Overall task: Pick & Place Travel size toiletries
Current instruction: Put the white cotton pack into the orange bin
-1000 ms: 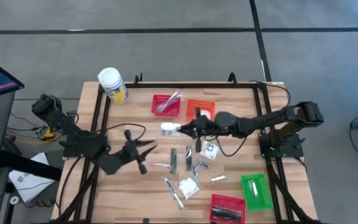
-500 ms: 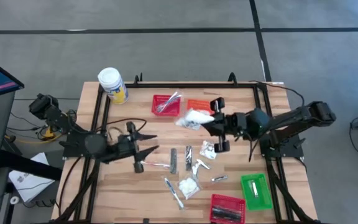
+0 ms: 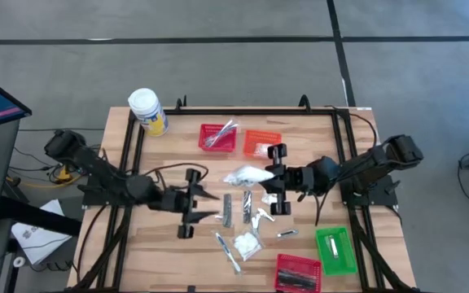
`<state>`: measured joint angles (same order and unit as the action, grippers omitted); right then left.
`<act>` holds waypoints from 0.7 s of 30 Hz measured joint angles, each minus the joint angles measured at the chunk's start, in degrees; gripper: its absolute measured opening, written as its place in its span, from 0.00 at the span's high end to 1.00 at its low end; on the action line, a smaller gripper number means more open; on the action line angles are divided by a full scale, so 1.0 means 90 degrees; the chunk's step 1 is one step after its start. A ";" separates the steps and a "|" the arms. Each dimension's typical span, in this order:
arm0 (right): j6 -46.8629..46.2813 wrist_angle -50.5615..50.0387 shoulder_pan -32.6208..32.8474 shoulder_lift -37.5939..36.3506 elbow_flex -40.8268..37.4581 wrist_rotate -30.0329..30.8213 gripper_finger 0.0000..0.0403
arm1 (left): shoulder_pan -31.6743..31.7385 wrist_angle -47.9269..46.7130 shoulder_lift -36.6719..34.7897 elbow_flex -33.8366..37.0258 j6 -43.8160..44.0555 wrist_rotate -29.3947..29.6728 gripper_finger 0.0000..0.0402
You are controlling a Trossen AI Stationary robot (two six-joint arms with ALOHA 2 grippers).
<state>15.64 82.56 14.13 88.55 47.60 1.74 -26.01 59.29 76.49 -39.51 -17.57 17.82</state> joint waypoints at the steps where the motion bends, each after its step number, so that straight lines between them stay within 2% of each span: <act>1: 0.0000 -0.0037 0.0000 -0.0011 0.0022 0.0000 1.00 | 0.0048 0.0077 0.0048 0.0000 0.0011 0.0073 0.64; 4: 0.0030 -0.0152 0.0032 -0.0017 0.0058 -0.0005 1.00 | 0.0108 0.0133 0.0012 0.0000 0.0030 0.0258 0.64; 11: 0.0432 -0.0409 0.0291 0.0120 0.0239 -0.0032 1.00 | 0.0104 0.0148 -0.0124 -0.0002 0.0215 0.0197 0.64; 15: 0.0432 -0.0691 0.0318 0.0260 0.0485 -0.0024 0.99 | 0.0104 -0.0234 -0.0123 -0.0002 0.0636 0.0243 0.64; 21: 0.0600 -0.0791 0.0440 0.0300 0.0551 -0.0024 0.99 | 0.0094 -0.0331 -0.0124 -0.0002 0.0640 0.0219 0.64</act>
<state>21.04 75.44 18.09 91.24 52.56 1.52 -25.17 56.31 75.37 -39.53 -11.81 19.79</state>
